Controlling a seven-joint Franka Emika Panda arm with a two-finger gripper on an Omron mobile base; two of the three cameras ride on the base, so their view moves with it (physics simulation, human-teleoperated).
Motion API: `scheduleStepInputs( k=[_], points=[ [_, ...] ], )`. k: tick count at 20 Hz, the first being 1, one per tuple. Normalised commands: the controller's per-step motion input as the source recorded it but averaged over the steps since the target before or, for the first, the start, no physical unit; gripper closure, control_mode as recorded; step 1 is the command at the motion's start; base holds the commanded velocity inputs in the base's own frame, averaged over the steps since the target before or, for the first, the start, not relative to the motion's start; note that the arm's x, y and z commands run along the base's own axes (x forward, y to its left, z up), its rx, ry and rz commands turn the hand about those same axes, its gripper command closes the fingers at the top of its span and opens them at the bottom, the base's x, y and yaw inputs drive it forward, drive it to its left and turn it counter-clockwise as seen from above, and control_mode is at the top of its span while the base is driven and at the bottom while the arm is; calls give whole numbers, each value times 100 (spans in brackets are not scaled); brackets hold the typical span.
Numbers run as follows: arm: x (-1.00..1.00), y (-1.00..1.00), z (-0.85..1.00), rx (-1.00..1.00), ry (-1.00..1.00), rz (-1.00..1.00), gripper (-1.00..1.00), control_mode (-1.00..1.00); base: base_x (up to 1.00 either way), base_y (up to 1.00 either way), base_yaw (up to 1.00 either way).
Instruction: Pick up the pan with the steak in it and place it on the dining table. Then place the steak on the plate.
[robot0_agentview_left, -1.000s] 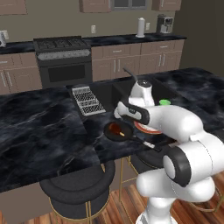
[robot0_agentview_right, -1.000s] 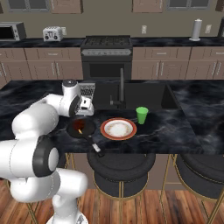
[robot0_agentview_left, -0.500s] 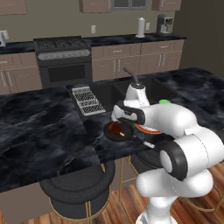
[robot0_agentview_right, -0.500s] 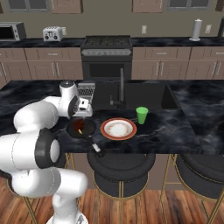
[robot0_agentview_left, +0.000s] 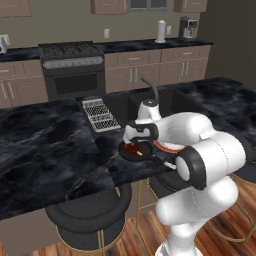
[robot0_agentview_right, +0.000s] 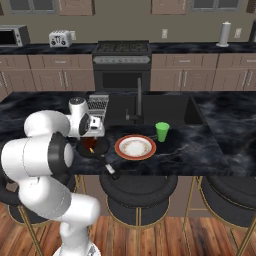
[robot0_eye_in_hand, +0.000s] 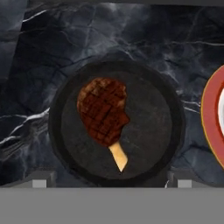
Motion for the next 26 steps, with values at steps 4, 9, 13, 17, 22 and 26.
scheduleStepInputs(
  k=[4,9,13,17,22,26],
  points=[
    [22,-3,-27,0,0,3,-100,-100,0,0,0],
    [5,-3,-23,0,0,1,-100,-100,0,0,0],
    [-3,6,-28,0,0,0,-100,-100,0,0,0],
    [0,25,-27,0,0,0,-100,-100,0,0,0],
    [4,13,-20,0,0,0,-100,-100,0,0,0],
    [17,0,-13,0,0,0,-100,-100,0,0,0]
  ],
)
